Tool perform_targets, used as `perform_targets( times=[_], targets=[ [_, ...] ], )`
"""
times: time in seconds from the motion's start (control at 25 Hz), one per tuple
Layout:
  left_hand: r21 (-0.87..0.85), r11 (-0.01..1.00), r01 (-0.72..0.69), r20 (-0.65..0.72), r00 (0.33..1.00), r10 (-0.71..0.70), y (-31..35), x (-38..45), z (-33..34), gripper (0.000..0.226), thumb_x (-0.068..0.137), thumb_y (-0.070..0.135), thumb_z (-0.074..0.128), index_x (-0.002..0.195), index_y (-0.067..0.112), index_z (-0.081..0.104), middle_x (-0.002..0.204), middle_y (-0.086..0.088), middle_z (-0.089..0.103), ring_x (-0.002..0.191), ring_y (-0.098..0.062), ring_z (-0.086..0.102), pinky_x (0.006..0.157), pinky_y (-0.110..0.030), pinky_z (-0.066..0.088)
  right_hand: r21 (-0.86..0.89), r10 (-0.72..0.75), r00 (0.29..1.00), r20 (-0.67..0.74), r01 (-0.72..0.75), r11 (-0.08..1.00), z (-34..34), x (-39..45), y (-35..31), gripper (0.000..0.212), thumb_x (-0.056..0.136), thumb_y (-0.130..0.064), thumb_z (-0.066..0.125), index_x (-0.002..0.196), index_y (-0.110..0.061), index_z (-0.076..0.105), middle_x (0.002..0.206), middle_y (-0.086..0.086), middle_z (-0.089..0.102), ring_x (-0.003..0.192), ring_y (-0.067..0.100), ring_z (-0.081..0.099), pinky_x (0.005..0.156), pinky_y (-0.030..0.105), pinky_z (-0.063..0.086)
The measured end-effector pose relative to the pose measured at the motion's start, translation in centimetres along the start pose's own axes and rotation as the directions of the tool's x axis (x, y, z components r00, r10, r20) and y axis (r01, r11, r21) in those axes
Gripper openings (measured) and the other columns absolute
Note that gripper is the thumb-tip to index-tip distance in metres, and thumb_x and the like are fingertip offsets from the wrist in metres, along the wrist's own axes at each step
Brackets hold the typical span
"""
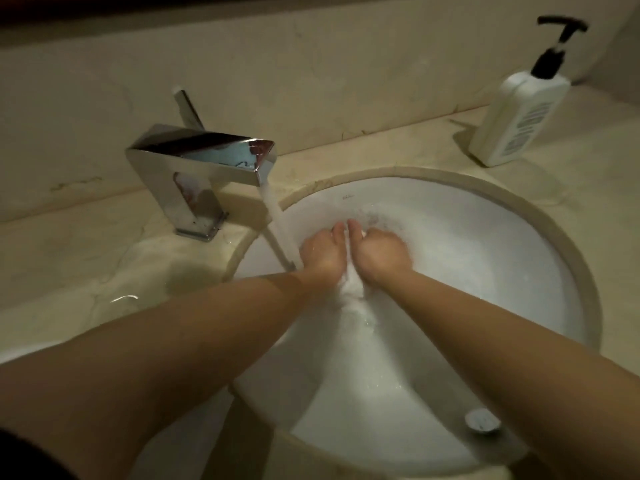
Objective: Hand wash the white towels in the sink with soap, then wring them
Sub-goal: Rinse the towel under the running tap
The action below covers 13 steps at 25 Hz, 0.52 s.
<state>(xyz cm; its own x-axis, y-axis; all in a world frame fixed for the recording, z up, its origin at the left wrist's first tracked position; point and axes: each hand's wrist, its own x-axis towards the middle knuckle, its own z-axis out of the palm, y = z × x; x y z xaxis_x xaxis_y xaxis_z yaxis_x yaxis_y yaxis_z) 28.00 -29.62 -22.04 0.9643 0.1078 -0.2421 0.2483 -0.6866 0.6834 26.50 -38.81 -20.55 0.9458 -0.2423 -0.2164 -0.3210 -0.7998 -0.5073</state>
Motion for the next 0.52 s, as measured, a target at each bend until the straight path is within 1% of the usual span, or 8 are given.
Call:
perform_targets(
  times=[0.08, 0.12, 0.2, 0.28, 0.36, 0.44, 0.48, 0.52],
  targets=[
    [0.008, 1.0, 0.013, -0.009, 1.0, -0.013, 0.0, -0.5, -0.7, 0.061, 0.108, 0.051, 0.029, 0.123, 0.007, 0.068, 0.123, -0.017, 0.069, 0.119, -0.037, 0.062, 0.103, -0.039, 0.044, 0.042, 0.06, 0.996, 0.06, -0.063, 0.997, -0.8, -0.5, 0.1, 0.075, 0.104, -0.06, 0.017, 0.134, -0.005, 0.057, 0.133, 0.021, 0.06, 0.122, 0.037, 0.056, 0.1, 0.038, 0.041],
    [0.004, 1.0, 0.014, -0.021, 1.0, -0.014, -0.1, -0.7, -0.9, 0.061, 0.107, 0.053, 0.031, 0.122, 0.008, 0.068, 0.122, -0.016, 0.069, 0.118, -0.037, 0.062, 0.104, -0.041, 0.045, 0.086, 0.058, 0.994, 0.089, -0.065, 0.994, -1.1, -0.7, 0.1, 0.076, 0.104, -0.06, 0.019, 0.133, -0.002, 0.058, 0.133, 0.022, 0.06, 0.122, 0.036, 0.056, 0.099, 0.038, 0.041],
    [0.025, 0.998, -0.052, -0.05, 0.997, 0.053, -0.1, -1.0, -2.1, 0.06, 0.104, 0.059, 0.032, 0.119, 0.012, 0.066, 0.115, -0.014, 0.068, 0.112, -0.034, 0.063, 0.102, -0.043, 0.047, 0.23, 0.032, 0.997, 0.064, -0.046, 0.972, -1.4, -1.4, -0.1, 0.07, 0.105, -0.057, 0.026, 0.129, -0.001, 0.06, 0.128, 0.019, 0.063, 0.117, 0.034, 0.058, 0.093, 0.035, 0.041],
    [0.06, 0.968, -0.244, -0.065, 0.967, 0.248, 0.3, -1.4, -4.0, 0.057, 0.103, 0.061, 0.035, 0.113, 0.013, 0.065, 0.101, -0.008, 0.066, 0.099, -0.027, 0.063, 0.091, -0.037, 0.048, 0.453, 0.034, 0.999, 0.007, -0.033, 0.891, -1.4, -2.2, -0.6, 0.059, 0.104, -0.054, 0.032, 0.123, -0.005, 0.058, 0.121, 0.011, 0.062, 0.111, 0.029, 0.059, 0.09, 0.035, 0.044],
    [0.03, 0.9, -0.434, -0.106, 0.894, 0.435, 0.2, -1.3, -6.0, 0.054, 0.101, 0.06, 0.041, 0.104, 0.013, 0.067, 0.093, -0.003, 0.068, 0.091, -0.021, 0.064, 0.082, -0.032, 0.045, 0.651, 0.041, 0.999, -0.008, -0.025, 0.758, -1.1, -2.8, -1.0, 0.044, 0.105, -0.051, 0.035, 0.112, -0.011, 0.053, 0.11, 0.004, 0.061, 0.099, 0.02, 0.06, 0.083, 0.035, 0.048],
    [0.018, 0.87, -0.493, -0.06, 0.868, 0.493, -0.3, -1.8, -7.2, 0.048, 0.1, 0.058, 0.046, 0.103, 0.014, 0.066, 0.093, 0.001, 0.067, 0.09, -0.017, 0.062, 0.08, -0.031, 0.044, 0.72, 0.045, 0.999, -0.027, -0.012, 0.694, -0.8, -3.3, -0.7, 0.032, 0.105, -0.039, 0.04, 0.107, -0.01, 0.053, 0.097, 0.0, 0.058, 0.086, 0.013, 0.056, 0.07, 0.029, 0.045],
    [0.047, 0.879, -0.474, -0.002, 0.88, 0.475, -0.6, -2.2, -7.3, 0.044, 0.101, 0.056, 0.047, 0.106, 0.015, 0.065, 0.094, 0.003, 0.065, 0.09, -0.015, 0.061, 0.078, -0.03, 0.043, 0.722, 0.06, 0.998, -0.032, -0.018, 0.692, -0.6, -3.3, -0.3, 0.026, 0.104, -0.032, 0.042, 0.105, -0.008, 0.053, 0.095, 0.0, 0.057, 0.083, 0.014, 0.055, 0.066, 0.027, 0.043],
    [0.08, 0.894, -0.441, 0.057, 0.897, 0.438, -0.8, -2.5, -7.0, 0.041, 0.102, 0.054, 0.048, 0.11, 0.016, 0.064, 0.095, 0.004, 0.064, 0.09, -0.015, 0.061, 0.075, -0.03, 0.042, 0.717, 0.082, 0.996, -0.031, -0.035, 0.697, -0.4, -3.4, 0.0, 0.022, 0.103, -0.027, 0.043, 0.106, -0.007, 0.053, 0.096, 0.002, 0.057, 0.084, 0.015, 0.054, 0.067, 0.027, 0.043]
  ],
)
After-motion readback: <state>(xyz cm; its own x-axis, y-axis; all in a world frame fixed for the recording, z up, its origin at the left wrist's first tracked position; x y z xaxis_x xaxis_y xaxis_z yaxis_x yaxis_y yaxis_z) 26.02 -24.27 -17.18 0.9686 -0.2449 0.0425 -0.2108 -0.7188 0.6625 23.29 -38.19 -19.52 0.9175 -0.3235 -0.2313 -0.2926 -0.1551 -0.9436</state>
